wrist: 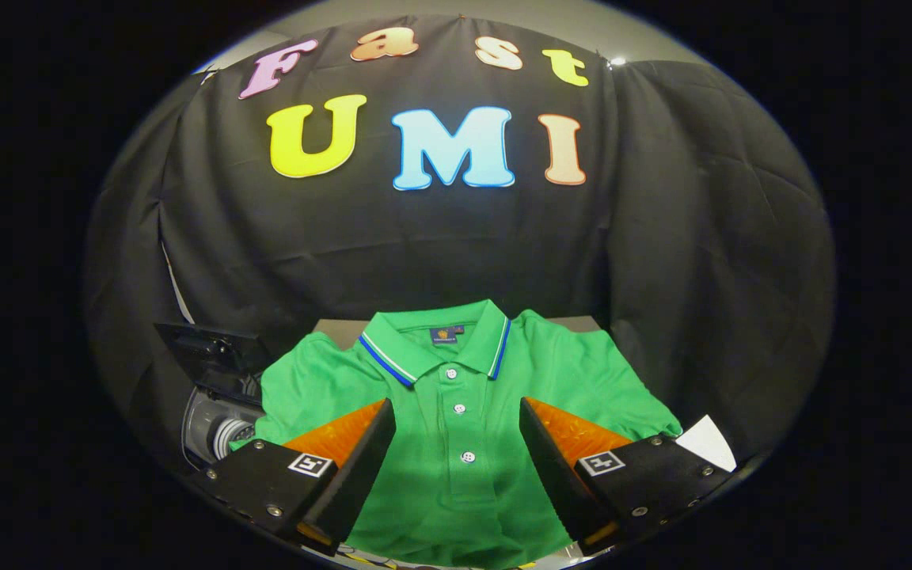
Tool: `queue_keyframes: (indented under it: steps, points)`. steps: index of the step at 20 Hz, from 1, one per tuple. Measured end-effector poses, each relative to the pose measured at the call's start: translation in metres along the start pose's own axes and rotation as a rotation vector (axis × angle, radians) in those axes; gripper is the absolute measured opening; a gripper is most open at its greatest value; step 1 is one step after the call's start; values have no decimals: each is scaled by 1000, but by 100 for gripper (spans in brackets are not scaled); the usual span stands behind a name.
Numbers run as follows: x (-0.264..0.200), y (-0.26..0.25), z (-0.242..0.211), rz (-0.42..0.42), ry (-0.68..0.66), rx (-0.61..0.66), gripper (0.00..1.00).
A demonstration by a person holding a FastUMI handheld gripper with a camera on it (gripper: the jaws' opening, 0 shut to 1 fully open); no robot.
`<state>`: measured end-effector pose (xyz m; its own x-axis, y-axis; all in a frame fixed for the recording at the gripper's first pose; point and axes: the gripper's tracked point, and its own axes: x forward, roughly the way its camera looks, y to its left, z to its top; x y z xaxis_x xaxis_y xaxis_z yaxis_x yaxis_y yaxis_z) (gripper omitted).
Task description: Put the clothes into the washing machine and then close the washing machine lid.
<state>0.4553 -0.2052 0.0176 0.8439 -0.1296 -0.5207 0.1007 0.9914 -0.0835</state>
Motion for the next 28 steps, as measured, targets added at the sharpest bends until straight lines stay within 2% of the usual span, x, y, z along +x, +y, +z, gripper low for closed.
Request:
queue_keyframes:
  steps: [10,16,17,21,24,28]
  points:
    - [26,7,-25,59,112,23,97]
    - [25,9,-27,61,80,15,97]
    - [25,8,-28,58,83,19,93]
    - [24,6,-30,15,155,46,19]
    - [21,6,-26,-41,183,36,5]
    - [16,7,-15,-83,197,47,2]
